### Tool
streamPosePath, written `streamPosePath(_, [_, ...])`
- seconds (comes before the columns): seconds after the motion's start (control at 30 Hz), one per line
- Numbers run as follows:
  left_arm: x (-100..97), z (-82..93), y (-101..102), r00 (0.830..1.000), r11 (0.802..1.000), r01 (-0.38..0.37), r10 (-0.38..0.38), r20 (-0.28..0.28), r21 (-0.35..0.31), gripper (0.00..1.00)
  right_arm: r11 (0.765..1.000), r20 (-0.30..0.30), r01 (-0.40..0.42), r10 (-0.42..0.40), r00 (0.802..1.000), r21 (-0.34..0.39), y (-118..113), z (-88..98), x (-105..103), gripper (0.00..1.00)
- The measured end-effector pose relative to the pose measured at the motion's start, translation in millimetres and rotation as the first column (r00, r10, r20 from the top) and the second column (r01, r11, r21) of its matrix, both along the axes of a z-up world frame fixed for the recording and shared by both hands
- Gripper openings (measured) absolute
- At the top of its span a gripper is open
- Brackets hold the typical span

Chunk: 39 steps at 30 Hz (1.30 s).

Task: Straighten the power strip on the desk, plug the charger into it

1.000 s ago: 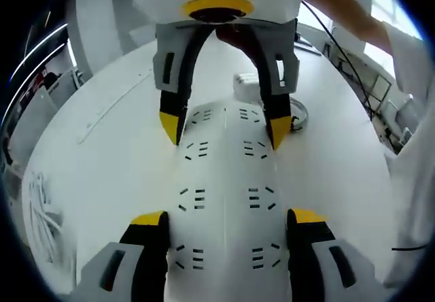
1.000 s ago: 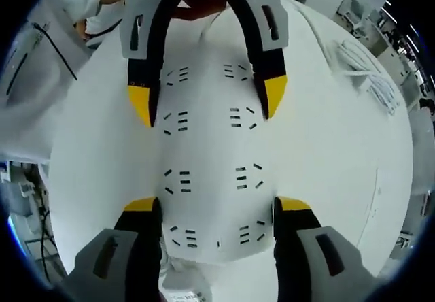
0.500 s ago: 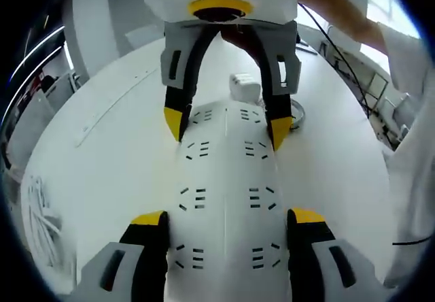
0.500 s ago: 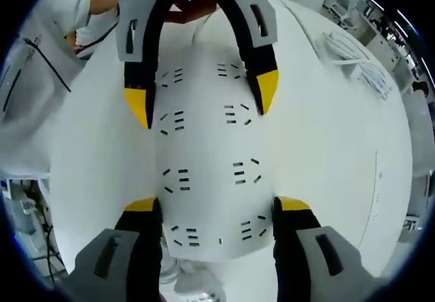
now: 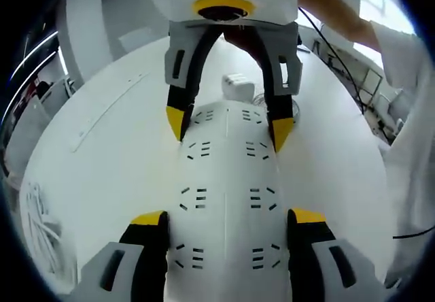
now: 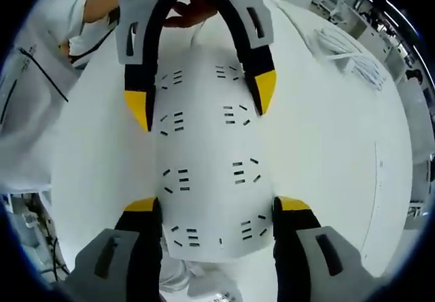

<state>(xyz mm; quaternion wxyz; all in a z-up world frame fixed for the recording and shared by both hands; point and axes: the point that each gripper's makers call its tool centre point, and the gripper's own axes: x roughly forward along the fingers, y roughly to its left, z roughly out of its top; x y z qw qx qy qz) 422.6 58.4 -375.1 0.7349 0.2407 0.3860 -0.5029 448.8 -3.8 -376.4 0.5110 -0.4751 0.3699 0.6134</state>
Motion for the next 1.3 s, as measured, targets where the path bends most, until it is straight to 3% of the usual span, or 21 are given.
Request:
streamPosePath(0.63, [-7.7,-2.7,9.8,0.999,0.998,0.037,-0.036,-0.018,0.057,0.72,0.997,-0.003,0.075,-0.075,0.997,0.011,-0.8,-2.0,-10.0,0.65])
streamPosePath(1.3, [-10.0,-4.9,8.9,0.995,0.993,0.099,-0.098,-0.019,0.061,0.71,0.987,-0.001,0.155,-0.155,0.988,0.032,-3.2,-4.2,-19.7,0.65])
